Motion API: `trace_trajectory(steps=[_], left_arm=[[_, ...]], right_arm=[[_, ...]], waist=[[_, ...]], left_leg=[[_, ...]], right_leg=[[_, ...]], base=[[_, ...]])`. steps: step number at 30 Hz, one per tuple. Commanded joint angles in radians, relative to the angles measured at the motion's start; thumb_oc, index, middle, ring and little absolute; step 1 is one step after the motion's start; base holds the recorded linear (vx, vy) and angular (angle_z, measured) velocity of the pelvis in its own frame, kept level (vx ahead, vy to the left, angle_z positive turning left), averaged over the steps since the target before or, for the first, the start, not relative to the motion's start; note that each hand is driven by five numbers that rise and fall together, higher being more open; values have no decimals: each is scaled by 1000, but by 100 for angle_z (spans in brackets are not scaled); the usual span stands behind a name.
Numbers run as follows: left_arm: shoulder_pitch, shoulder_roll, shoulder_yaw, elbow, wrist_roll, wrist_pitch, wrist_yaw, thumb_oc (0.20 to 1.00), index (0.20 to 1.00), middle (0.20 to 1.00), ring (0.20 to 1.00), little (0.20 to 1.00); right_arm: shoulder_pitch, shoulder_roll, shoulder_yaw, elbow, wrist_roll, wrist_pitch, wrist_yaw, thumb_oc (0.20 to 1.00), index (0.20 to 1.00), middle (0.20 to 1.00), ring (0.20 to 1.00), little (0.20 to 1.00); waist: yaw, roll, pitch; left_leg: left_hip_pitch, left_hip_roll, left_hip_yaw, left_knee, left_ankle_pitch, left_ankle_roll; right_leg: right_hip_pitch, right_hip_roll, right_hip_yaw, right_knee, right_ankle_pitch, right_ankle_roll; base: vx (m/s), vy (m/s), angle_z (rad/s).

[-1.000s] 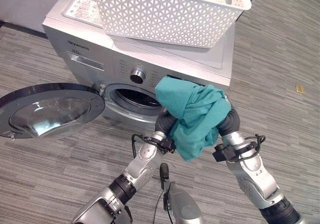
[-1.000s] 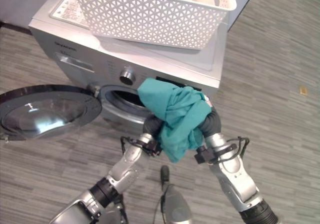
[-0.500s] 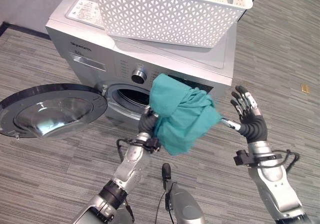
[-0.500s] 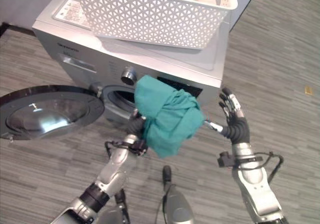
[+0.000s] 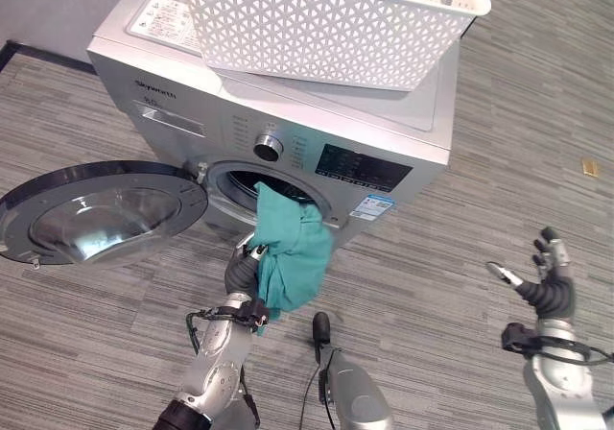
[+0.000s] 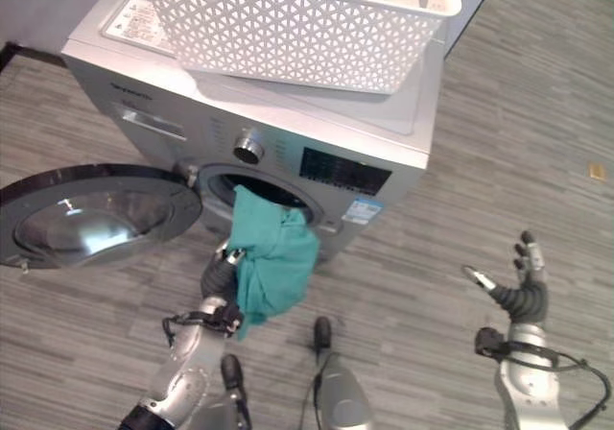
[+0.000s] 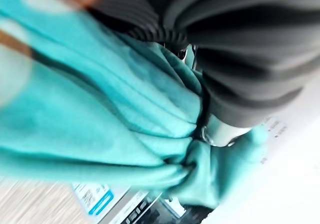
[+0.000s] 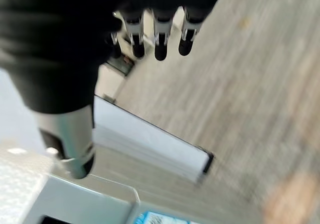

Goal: Grab the laundry basket,head to the washer,open it,put in the laundry and shut it.

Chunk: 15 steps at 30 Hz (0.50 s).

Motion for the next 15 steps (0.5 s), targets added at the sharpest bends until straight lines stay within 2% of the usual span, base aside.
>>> trace_trajectory(steps=[1, 8, 15], left_arm=[[-9, 6, -2, -51, -21, -19, -50, 200, 200, 200, 200, 200], [67, 7, 20, 1, -38, -14, -48, 200, 200, 200, 200, 200], [20, -37, 9, 82, -57, -28, -16, 200, 200, 200, 200, 200]], right_arm=[[-50, 8, -45, 28, 52, -14, -70, 1000, 1000, 1000, 1000, 1000], [-72, 58, -31, 184, 116, -16, -86, 1000, 1000, 1000, 1000, 1000], [-161, 103, -13, 343, 256, -45, -126, 1000, 1000, 1000, 1000, 1000]], waist=[[11, 6, 29], [28, 23, 66], [30, 29, 96]], left_leg=[[-7, 54, 13, 99, -125, 10], [-61, 46, 6, 95, -101, 7], [-127, 42, -3, 89, -82, 3]], right_leg=[[-46, -88, 28, 154, -131, 86], [-84, -97, 16, 146, -117, 84], [-148, -99, 13, 153, -113, 82]], base=[[-34, -12, 7], [-26, -14, 4], [-28, -24, 2]])
